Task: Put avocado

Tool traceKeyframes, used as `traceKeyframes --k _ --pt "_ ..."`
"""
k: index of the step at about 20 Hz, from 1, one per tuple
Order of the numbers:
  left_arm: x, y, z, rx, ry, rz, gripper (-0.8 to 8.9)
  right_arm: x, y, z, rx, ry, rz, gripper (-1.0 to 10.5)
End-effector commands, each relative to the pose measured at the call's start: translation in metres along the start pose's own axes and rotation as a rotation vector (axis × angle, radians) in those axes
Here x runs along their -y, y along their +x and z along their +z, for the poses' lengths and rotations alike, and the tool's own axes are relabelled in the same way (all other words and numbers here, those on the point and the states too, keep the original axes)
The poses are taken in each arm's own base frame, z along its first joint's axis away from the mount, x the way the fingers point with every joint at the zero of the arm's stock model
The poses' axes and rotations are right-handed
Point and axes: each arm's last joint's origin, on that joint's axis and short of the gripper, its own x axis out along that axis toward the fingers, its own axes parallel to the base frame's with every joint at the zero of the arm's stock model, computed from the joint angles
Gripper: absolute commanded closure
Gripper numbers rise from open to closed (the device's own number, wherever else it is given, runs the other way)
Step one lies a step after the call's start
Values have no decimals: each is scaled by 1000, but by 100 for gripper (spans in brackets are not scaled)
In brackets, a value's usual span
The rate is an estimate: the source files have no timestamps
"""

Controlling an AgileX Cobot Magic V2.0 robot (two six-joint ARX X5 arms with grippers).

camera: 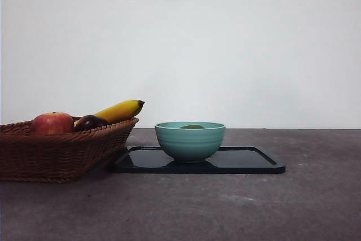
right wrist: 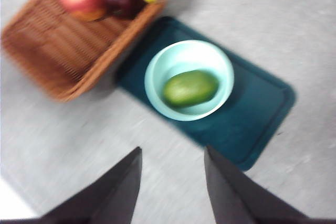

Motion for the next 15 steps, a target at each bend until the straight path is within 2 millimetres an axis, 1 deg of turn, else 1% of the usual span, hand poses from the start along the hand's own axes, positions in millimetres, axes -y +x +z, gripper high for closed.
traceKeyframes --k 1,5,8,10,13,15 --pt "2 -1 3 12 28 -5 473 -15 -9 -18 12 -38 36 755" --pt "2 -1 3 13 29 -5 473 -35 -22 -65 65 -72 110 755" --pt "2 -1 3 13 29 -5 473 -42 -27 -95 78 -67 157 755" --pt "2 -1 3 13 29 -5 473 -44 -25 -113 60 -67 179 755" --pt "2 -1 3 13 29 -5 473 -45 -19 -132 30 -82 197 755" --pt "2 -1 3 13 29 -5 473 -45 -18 -136 29 -85 199 755"
